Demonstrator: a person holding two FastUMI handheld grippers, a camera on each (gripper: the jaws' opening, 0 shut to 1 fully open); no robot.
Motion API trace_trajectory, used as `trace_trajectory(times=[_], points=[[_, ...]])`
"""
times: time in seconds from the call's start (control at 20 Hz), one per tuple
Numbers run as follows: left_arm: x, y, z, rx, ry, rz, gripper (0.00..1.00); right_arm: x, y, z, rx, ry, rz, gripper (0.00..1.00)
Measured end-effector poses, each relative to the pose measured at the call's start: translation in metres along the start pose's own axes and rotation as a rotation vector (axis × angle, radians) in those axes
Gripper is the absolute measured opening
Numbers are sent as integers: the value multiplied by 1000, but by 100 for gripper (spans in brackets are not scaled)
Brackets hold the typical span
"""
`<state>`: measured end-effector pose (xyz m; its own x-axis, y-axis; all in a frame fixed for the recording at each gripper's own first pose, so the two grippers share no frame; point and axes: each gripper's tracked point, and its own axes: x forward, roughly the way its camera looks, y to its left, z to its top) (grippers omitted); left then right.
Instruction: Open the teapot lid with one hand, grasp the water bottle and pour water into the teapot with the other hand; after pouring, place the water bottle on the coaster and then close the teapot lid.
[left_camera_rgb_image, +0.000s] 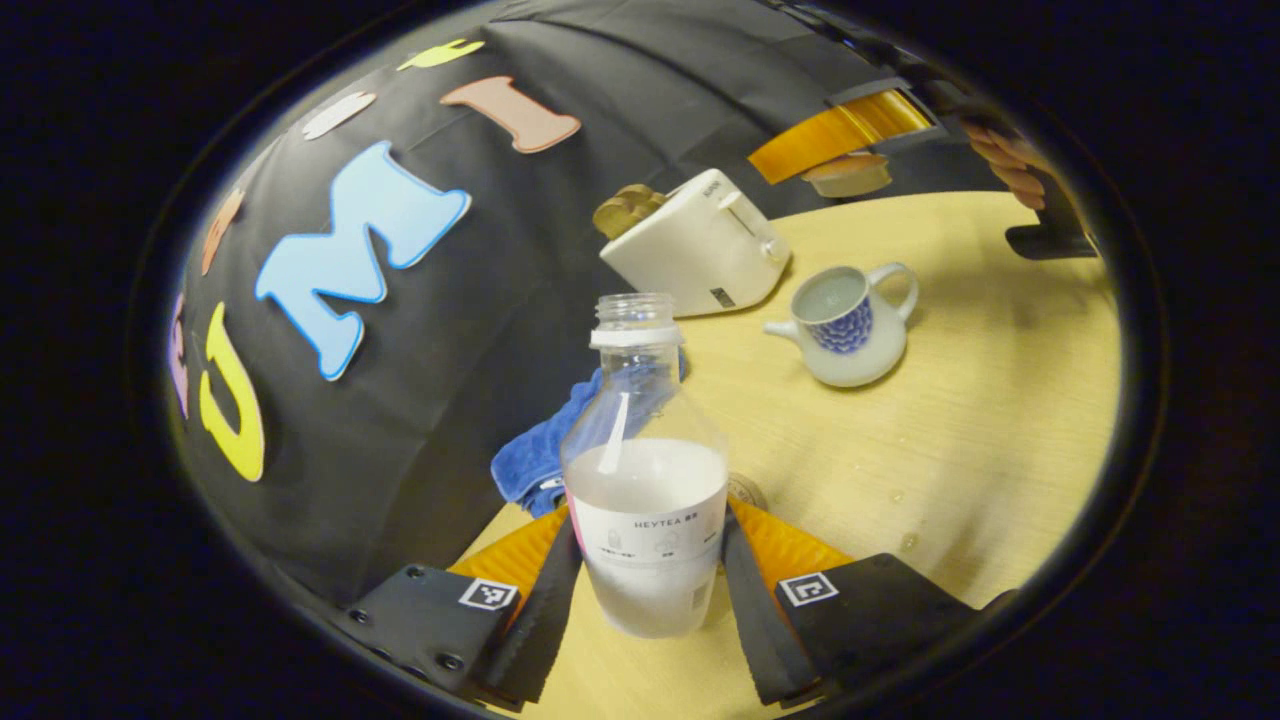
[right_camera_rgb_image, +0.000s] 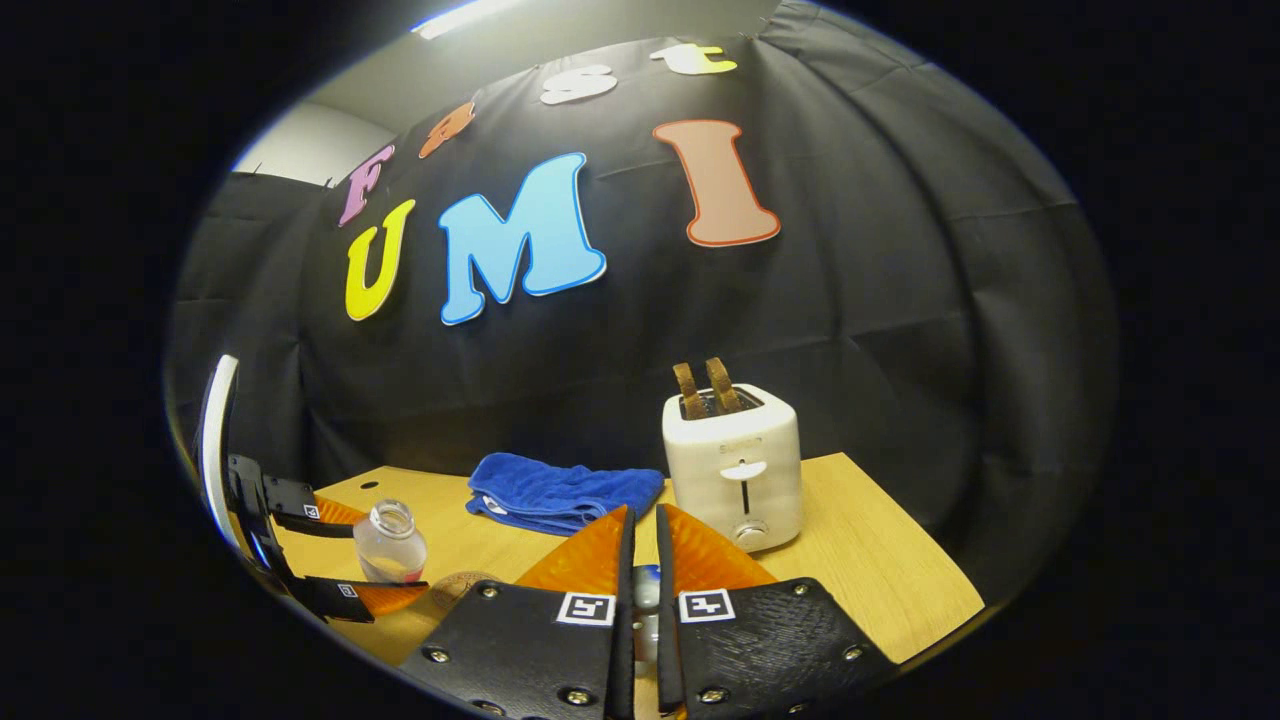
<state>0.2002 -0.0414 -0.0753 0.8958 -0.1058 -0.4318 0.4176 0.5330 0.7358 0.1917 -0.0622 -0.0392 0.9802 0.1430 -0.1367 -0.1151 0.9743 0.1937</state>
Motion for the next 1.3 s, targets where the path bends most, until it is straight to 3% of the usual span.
trace_trajectory(times=[0.7, 1.15, 1.3], points=[[17, -22, 41, 454, 113, -57, 86, 3, -65, -19, 114, 52, -74, 9], [11, -15, 47, 795, 206, -63, 86, 4, -76, -24, 154, 64, -84, 9], [6, -18, 54, 867, 222, -65, 86, 3, -75, -22, 145, 57, -81, 9]])
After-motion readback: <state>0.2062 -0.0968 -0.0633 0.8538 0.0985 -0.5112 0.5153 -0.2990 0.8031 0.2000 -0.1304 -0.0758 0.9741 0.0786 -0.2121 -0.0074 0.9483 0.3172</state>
